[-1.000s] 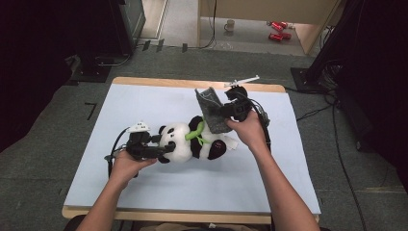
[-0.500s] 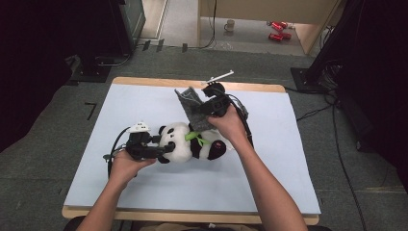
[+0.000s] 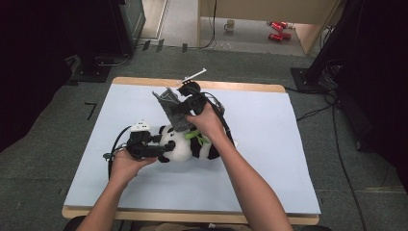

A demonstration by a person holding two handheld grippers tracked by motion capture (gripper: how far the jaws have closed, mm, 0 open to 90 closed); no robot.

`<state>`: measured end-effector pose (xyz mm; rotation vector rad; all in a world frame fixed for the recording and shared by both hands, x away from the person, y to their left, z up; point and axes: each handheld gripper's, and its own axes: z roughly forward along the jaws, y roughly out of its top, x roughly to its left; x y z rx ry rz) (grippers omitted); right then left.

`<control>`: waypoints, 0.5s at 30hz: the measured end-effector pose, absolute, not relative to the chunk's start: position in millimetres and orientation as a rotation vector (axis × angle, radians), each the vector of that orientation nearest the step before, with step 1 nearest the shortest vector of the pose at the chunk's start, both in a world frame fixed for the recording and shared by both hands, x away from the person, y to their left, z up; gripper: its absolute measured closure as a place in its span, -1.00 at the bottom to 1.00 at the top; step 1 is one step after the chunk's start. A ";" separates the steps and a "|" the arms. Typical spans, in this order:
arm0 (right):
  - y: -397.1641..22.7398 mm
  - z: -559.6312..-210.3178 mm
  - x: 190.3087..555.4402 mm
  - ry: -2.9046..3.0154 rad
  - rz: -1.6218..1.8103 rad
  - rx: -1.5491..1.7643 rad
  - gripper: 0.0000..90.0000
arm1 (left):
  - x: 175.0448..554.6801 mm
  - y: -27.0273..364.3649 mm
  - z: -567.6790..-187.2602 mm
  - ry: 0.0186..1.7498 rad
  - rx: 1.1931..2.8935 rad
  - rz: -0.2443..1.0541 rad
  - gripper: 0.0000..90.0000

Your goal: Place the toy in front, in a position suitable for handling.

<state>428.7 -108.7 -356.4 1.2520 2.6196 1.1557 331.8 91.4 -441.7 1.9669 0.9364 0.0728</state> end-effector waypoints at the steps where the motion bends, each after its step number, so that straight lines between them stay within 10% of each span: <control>1: -104.1 -358.2 429.1 2.626 1.155 1.254 0.61 | 331.9 91.3 -441.6 0.937 1.966 0.074 -0.15; 15: -75.8 -390.7 435.1 2.748 0.918 1.267 0.62 | 332.0 91.0 -443.0 0.923 1.977 0.078 -0.11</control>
